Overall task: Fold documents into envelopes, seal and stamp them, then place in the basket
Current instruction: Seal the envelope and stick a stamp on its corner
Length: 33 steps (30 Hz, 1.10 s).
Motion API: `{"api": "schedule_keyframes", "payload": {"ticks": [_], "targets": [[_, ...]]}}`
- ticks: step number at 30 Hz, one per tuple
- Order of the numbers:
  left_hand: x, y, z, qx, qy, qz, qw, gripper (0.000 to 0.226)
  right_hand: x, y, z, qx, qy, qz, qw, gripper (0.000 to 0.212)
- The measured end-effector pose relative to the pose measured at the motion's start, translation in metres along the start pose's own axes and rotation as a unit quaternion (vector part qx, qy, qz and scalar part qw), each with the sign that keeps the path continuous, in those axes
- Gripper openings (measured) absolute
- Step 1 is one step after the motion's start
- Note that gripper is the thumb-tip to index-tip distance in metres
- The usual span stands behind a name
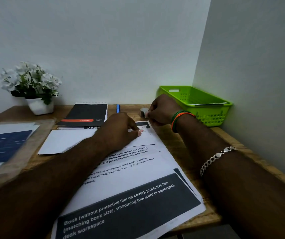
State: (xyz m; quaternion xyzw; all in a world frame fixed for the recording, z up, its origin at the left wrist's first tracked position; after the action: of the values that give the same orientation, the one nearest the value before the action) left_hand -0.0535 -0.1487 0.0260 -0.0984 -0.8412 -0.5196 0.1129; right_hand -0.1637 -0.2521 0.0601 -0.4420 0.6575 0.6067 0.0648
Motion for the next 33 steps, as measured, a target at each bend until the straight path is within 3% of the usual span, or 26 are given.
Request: {"api": "schedule_keyframes", "payload": {"ticks": [7,11,18,27,33], "targets": [[-0.007,-0.001,0.001,0.013,0.028,0.017,0.999,0.018,0.011,-0.026,0.004,-0.105,-0.019,-0.007,0.994,0.026],[-0.010,-0.002,0.000,0.012,0.038,0.031,0.999,0.018,0.011,-0.030,0.001,-0.113,-0.010,-0.003,0.994,0.035],[-0.008,-0.003,0.001,0.008,0.037,0.031,0.999,0.019,0.019,-0.031,0.000,-0.104,-0.028,-0.040,0.993,0.013],[-0.011,-0.004,0.002,0.005,0.054,0.042,0.998,0.020,0.020,-0.032,0.000,-0.157,-0.013,-0.040,0.987,0.031],[-0.010,-0.004,0.002,0.004,0.051,0.037,0.998,0.020,0.023,-0.034,-0.001,-0.168,-0.027,-0.059,0.984,0.009]]}}
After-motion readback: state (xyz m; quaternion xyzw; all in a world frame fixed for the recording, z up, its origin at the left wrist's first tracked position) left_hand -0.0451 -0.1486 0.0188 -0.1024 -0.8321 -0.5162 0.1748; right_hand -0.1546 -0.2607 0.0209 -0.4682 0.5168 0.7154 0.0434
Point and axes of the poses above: each hand's wrist, its own z-axis away from the middle knuckle, its own y-axis out of the back of the hand, x = y × z, the point moved 10 cm from there along -z, towards the middle knuckle, and after that the axes turned 5 degrees about -z, right-handed, at the moved point
